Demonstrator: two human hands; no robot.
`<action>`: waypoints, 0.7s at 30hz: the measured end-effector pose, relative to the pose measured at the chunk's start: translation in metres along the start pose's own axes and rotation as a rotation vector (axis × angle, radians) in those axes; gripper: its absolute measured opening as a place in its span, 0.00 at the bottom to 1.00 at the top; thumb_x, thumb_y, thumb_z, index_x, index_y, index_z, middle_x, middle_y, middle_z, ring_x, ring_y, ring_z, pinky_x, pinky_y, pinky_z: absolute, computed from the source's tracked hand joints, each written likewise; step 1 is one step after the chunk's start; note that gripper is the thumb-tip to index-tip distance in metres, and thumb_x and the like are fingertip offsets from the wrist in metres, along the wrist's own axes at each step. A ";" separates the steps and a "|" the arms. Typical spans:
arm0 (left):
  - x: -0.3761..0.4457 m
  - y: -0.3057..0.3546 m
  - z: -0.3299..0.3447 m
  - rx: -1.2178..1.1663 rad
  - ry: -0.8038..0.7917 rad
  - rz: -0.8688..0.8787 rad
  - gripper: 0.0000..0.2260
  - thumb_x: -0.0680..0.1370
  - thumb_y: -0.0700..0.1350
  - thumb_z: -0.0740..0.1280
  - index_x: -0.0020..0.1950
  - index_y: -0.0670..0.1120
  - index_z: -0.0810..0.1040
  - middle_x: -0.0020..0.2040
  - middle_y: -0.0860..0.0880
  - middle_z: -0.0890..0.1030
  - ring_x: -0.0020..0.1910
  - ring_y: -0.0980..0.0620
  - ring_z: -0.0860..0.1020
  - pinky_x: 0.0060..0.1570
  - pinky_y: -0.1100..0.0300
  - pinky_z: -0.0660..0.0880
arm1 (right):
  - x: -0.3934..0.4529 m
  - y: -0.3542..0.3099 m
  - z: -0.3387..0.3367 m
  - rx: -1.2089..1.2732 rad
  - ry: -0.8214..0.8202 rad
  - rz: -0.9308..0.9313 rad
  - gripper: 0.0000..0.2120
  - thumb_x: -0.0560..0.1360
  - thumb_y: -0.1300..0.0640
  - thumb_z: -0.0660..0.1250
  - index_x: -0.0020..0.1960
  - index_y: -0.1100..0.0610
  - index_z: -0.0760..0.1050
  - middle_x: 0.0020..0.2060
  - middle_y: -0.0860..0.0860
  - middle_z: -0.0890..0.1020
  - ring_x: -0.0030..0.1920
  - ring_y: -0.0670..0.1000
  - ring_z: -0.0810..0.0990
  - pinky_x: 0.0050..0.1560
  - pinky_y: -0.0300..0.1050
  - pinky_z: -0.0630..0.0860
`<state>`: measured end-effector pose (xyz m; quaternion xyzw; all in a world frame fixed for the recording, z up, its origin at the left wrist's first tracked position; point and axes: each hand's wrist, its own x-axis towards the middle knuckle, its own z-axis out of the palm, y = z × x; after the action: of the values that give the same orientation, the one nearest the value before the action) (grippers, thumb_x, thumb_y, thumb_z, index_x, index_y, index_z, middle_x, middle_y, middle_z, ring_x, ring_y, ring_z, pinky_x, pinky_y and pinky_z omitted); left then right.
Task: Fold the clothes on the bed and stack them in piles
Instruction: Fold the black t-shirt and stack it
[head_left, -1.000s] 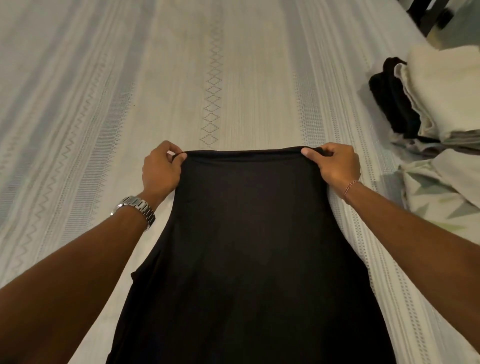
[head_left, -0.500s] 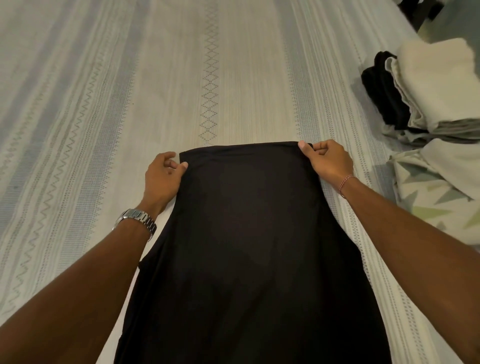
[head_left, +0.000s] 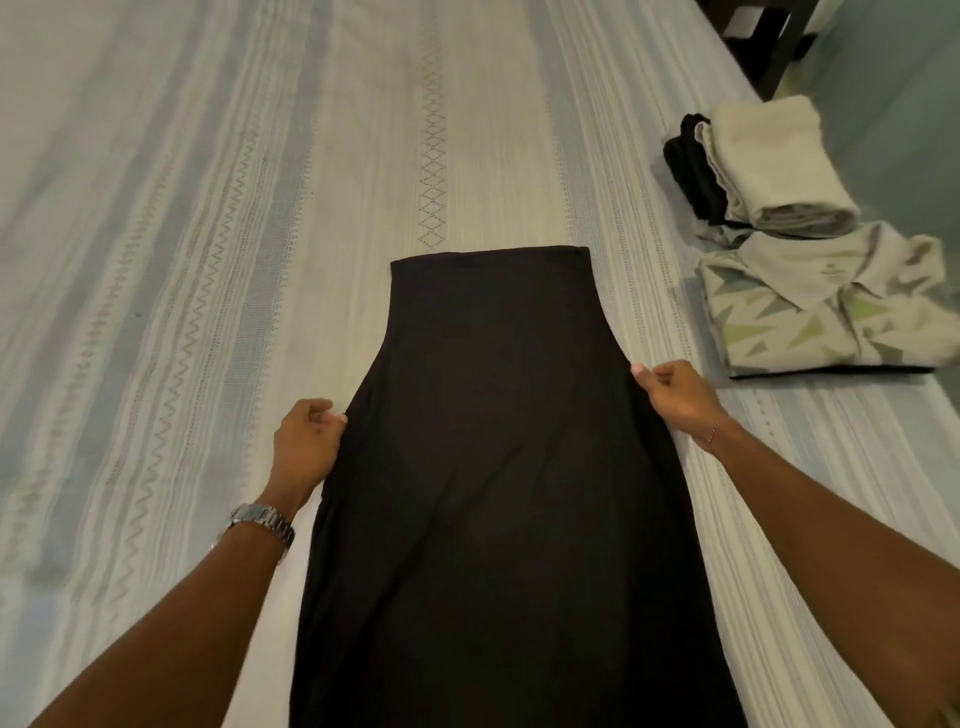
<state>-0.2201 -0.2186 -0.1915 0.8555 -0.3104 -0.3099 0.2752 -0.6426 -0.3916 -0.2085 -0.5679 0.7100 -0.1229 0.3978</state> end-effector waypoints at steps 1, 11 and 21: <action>-0.015 -0.003 -0.001 -0.001 0.010 -0.032 0.17 0.83 0.45 0.66 0.70 0.42 0.72 0.57 0.46 0.78 0.57 0.45 0.77 0.63 0.48 0.75 | -0.014 0.012 0.001 0.007 0.001 0.018 0.20 0.79 0.35 0.64 0.48 0.53 0.74 0.42 0.49 0.78 0.46 0.51 0.77 0.50 0.48 0.71; -0.162 -0.092 -0.029 0.064 -0.163 -0.293 0.17 0.80 0.52 0.70 0.42 0.39 0.77 0.41 0.40 0.80 0.41 0.44 0.80 0.43 0.51 0.77 | -0.168 0.084 -0.009 -0.006 -0.133 0.141 0.25 0.79 0.41 0.67 0.33 0.57 0.68 0.30 0.54 0.72 0.37 0.55 0.74 0.43 0.48 0.70; -0.280 -0.154 -0.036 0.015 -0.215 -0.355 0.15 0.77 0.49 0.74 0.44 0.36 0.79 0.43 0.40 0.82 0.42 0.45 0.80 0.39 0.56 0.75 | -0.302 0.156 -0.025 0.085 -0.399 0.302 0.19 0.73 0.49 0.78 0.41 0.63 0.75 0.42 0.55 0.84 0.46 0.54 0.85 0.49 0.47 0.83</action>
<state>-0.3112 0.0887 -0.1694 0.8608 -0.1848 -0.4406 0.1751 -0.7590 -0.0753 -0.1613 -0.4512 0.6884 0.0224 0.5675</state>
